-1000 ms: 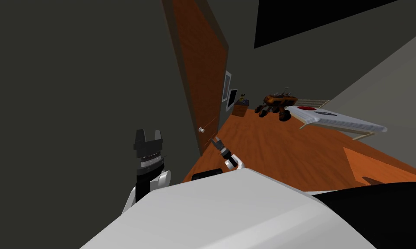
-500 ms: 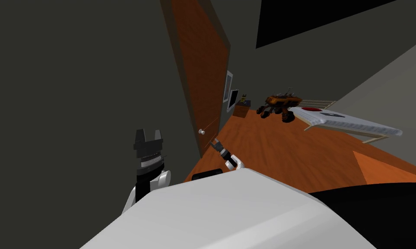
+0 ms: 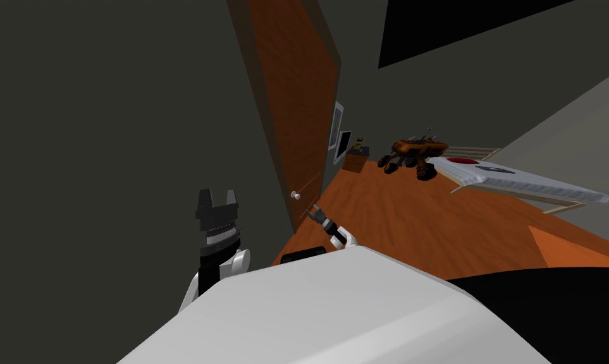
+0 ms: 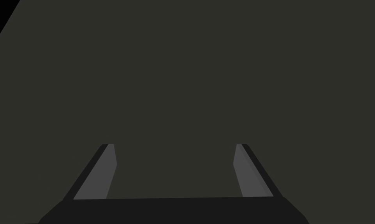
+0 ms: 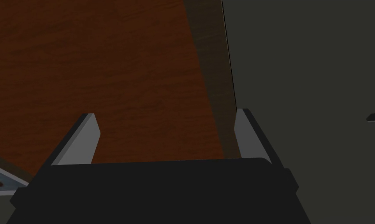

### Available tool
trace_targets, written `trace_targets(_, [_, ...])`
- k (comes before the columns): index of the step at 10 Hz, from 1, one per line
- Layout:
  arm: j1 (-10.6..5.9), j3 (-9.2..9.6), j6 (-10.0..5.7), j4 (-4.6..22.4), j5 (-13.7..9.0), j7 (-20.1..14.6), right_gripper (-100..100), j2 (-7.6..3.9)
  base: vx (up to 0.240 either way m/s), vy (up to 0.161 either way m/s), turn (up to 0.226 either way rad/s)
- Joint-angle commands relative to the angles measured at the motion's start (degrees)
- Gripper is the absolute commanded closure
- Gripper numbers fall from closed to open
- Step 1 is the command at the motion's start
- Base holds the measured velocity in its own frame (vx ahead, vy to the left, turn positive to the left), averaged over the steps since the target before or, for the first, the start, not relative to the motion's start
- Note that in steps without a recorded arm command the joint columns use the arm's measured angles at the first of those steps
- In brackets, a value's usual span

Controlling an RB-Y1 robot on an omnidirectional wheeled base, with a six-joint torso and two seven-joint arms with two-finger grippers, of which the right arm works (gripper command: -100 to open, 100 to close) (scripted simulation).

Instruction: Pull the door open

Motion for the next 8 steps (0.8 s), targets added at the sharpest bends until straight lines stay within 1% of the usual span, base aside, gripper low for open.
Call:
trace_targets(1, [-0.74,0.32,-0.74,1.98,0.38,1.28,-100,-0.19,0.052,-0.021,0.012])
trace_targets(7, [-3.87,1.88,-2.92,9.52,2.14,6.53,-100,-0.97,0.081,-0.019,0.023])
trace_targets(8, [-4.70,2.29,-3.50,11.52,2.61,7.92,-100,-1.17,0.105,-0.038,0.030])
